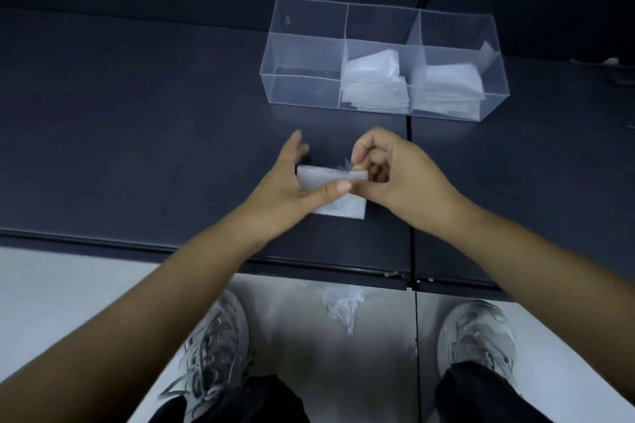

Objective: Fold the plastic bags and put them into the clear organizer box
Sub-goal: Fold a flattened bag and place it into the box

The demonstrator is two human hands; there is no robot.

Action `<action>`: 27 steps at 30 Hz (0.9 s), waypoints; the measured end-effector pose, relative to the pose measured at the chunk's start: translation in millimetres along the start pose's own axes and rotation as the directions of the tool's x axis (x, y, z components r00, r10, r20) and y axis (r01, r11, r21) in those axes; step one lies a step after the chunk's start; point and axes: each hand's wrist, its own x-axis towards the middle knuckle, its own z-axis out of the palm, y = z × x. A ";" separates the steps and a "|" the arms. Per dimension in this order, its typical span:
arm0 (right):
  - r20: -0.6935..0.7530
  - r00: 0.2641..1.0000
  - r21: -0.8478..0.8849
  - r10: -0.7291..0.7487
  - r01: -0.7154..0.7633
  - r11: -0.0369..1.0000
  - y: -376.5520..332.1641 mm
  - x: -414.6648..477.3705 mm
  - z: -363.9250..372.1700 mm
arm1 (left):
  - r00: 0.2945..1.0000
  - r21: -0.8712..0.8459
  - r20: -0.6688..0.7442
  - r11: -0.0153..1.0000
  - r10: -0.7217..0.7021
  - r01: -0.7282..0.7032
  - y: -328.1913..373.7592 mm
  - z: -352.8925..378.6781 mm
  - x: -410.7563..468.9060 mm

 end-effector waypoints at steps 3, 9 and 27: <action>0.056 0.995 0.015 -0.085 0.084 0.996 -10.6 -5.7 -15.0 | 0.983 -0.124 0.183 0.992 0.022 0.001 9.5 -11.1 7.7; 0.100 0.983 0.260 0.151 -0.173 0.950 -4.9 -4.1 -29.5 | 0.996 -0.390 0.066 0.920 0.059 -0.029 14.8 -3.6 17.4; 0.044 0.995 -0.045 -0.091 0.093 0.995 -10.6 -9.7 -65.6 | 0.887 0.258 0.029 0.854 0.460 -0.451 40.3 4.9 22.8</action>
